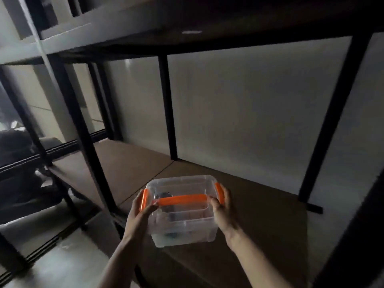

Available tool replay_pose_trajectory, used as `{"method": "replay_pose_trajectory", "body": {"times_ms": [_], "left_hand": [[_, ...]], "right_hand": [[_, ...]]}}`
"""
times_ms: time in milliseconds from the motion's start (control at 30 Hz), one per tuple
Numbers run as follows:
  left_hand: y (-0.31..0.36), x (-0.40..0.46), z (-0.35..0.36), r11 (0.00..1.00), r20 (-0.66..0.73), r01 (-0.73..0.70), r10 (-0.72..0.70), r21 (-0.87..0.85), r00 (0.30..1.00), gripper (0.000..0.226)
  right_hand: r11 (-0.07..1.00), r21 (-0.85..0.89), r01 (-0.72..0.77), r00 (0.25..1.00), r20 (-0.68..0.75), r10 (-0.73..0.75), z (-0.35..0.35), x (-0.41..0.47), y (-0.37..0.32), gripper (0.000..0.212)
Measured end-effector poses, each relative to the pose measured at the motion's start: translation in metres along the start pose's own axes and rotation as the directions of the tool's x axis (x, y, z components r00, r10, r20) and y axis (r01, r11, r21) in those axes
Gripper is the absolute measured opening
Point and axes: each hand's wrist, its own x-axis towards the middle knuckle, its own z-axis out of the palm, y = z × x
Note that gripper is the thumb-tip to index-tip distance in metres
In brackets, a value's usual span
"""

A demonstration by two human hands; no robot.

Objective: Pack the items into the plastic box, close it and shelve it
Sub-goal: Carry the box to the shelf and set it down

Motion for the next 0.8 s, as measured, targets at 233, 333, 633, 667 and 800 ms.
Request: {"method": "replay_pose_trajectory", "body": {"times_ms": [233, 333, 633, 667, 800], "left_hand": [[-0.019, 0.058, 0.069, 0.989, 0.378, 0.072, -0.118, 0.132, 0.918, 0.041], [-0.039, 0.068, 0.085, 0.979, 0.457, 0.111, -0.179, 0.173, 0.871, 0.053], [-0.098, 0.081, 0.106, 0.961, 0.622, -0.013, -0.170, 0.278, 0.764, 0.051], [-0.107, 0.085, 0.105, 0.955, 0.607, 0.014, -0.200, 0.297, 0.769, 0.055], [-0.161, 0.101, 0.102, 0.929, 0.556, 0.098, -0.296, 0.358, 0.776, 0.071]], "right_hand": [[0.989, 0.054, -0.138, 0.942, -0.300, 0.148, -0.039, -0.009, 0.016, 0.064], [0.983, 0.035, -0.182, 0.891, -0.416, 0.180, -0.046, -0.019, 0.029, 0.063], [0.925, -0.091, -0.368, 0.817, -0.507, 0.275, -0.052, -0.040, 0.070, 0.067], [0.915, -0.095, -0.392, 0.808, -0.511, 0.293, -0.052, -0.040, 0.075, 0.068], [0.894, -0.086, -0.440, 0.781, -0.528, 0.334, -0.052, -0.036, 0.099, 0.068]]}}
